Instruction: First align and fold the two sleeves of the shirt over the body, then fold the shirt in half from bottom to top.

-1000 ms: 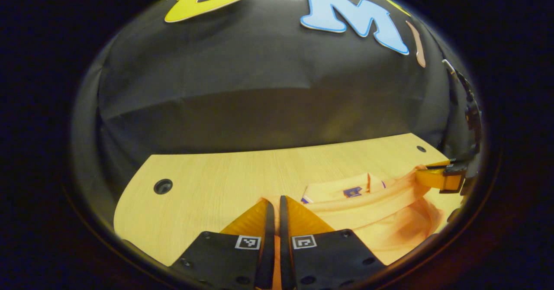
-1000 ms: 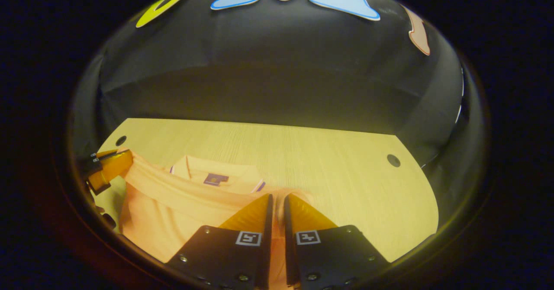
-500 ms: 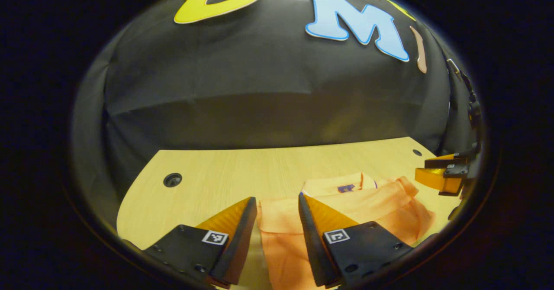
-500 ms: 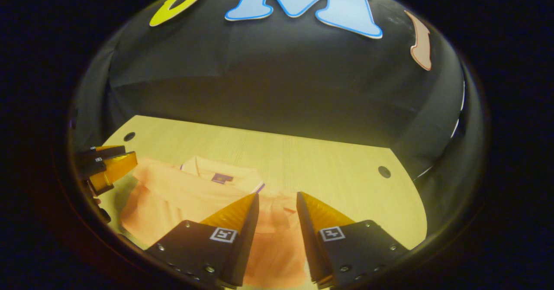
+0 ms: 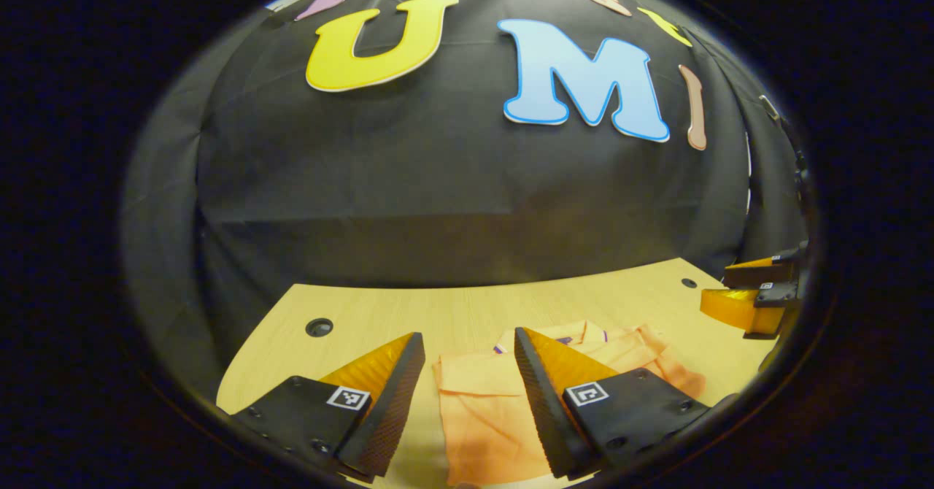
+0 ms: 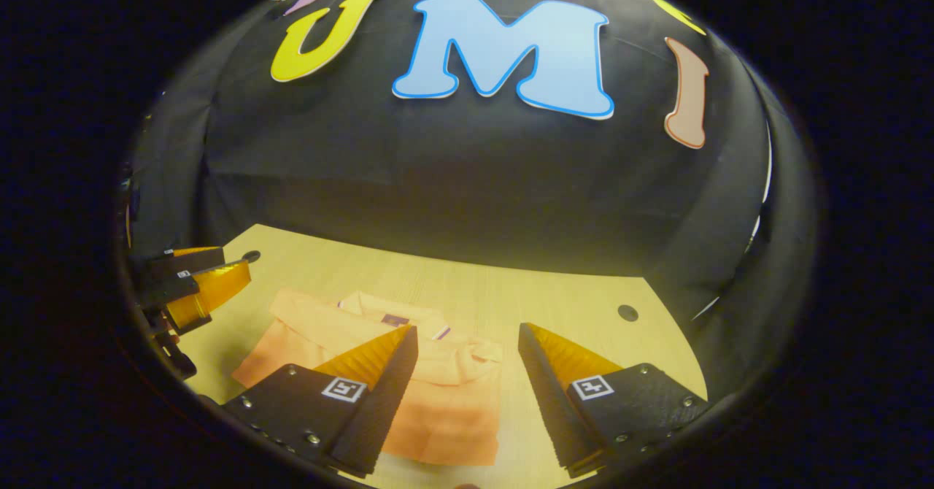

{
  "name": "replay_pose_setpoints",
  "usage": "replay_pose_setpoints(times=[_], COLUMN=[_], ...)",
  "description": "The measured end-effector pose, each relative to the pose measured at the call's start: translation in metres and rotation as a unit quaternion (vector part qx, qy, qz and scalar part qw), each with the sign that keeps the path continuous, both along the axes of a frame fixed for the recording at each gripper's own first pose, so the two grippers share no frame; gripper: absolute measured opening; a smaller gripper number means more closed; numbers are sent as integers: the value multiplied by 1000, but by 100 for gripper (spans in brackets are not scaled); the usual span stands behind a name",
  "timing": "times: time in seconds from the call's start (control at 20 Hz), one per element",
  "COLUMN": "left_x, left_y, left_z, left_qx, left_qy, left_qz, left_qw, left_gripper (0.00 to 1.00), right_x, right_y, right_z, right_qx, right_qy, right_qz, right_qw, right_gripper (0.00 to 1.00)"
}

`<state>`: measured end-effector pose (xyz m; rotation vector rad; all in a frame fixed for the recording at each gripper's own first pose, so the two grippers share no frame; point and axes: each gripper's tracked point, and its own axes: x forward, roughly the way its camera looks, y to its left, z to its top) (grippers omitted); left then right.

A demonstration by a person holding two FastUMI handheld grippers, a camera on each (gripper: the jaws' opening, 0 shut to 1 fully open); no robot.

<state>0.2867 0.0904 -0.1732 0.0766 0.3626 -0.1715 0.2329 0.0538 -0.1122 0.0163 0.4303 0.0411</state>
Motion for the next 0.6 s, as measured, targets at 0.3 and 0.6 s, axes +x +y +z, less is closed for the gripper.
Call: replay_pose_setpoints(times=[0.3,0.6], left_x=[-47,-104], left_y=[-10,-22], left_z=[44,79], left_qx=[-4,-15], left_qy=[-42,-84], left_qz=[9,21], left_qw=[999,996], left_gripper=[94,94], right_x=[-47,-101], right_y=[-9,-24], right_z=[39,71], right_qx=[21,25], right_qy=[-44,-86], right_qz=[1,7], right_qw=[999,996], right_gripper=[88,89])
